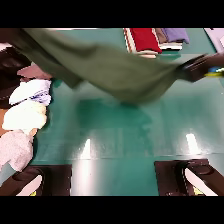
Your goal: Fold the shirts.
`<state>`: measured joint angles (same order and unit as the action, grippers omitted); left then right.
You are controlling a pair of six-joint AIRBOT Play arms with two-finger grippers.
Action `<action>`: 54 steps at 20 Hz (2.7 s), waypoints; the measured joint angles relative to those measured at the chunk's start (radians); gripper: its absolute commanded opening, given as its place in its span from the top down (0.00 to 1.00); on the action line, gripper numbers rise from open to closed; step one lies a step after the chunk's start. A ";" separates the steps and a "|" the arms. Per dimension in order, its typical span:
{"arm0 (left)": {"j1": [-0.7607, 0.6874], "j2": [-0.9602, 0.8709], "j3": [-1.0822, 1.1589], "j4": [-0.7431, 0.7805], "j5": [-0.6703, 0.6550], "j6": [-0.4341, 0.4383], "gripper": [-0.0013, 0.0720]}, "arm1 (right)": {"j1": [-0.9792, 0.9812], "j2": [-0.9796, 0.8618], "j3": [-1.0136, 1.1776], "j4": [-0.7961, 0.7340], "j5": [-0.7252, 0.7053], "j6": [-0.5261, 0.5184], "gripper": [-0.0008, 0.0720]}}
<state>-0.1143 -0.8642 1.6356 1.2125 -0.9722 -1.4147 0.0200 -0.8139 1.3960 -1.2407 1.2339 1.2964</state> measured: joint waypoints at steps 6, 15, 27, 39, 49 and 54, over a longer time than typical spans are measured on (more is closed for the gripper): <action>0.000 0.200 0.164 -0.002 -0.024 -0.031 0.94 | -0.247 0.087 0.292 0.004 0.111 0.018 0.97; 0.000 0.095 -0.111 0.007 -0.280 -0.111 0.94 | -0.244 -0.214 0.581 0.044 0.200 0.046 0.97; 0.014 -0.360 -0.497 -0.019 0.102 -0.001 0.22 | 0.047 -0.867 0.609 -0.095 0.153 0.074 0.51; 0.315 -0.219 -0.627 -0.019 -0.160 0.010 0.22 | -0.299 -0.517 -0.133 -0.011 0.248 0.060 0.23; 0.338 -0.184 -0.782 -0.071 -0.169 0.010 0.22 | -0.408 -0.271 -0.829 0.092 0.119 0.021 0.40; 0.338 -0.183 -0.790 -0.070 -0.167 0.010 0.22 | -0.315 -0.259 -0.880 0.138 0.013 0.014 0.96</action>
<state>0.2234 -1.0477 0.8459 1.1423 -1.1393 -1.4048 -0.2955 -1.0733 0.5156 -1.1030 1.2465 1.3102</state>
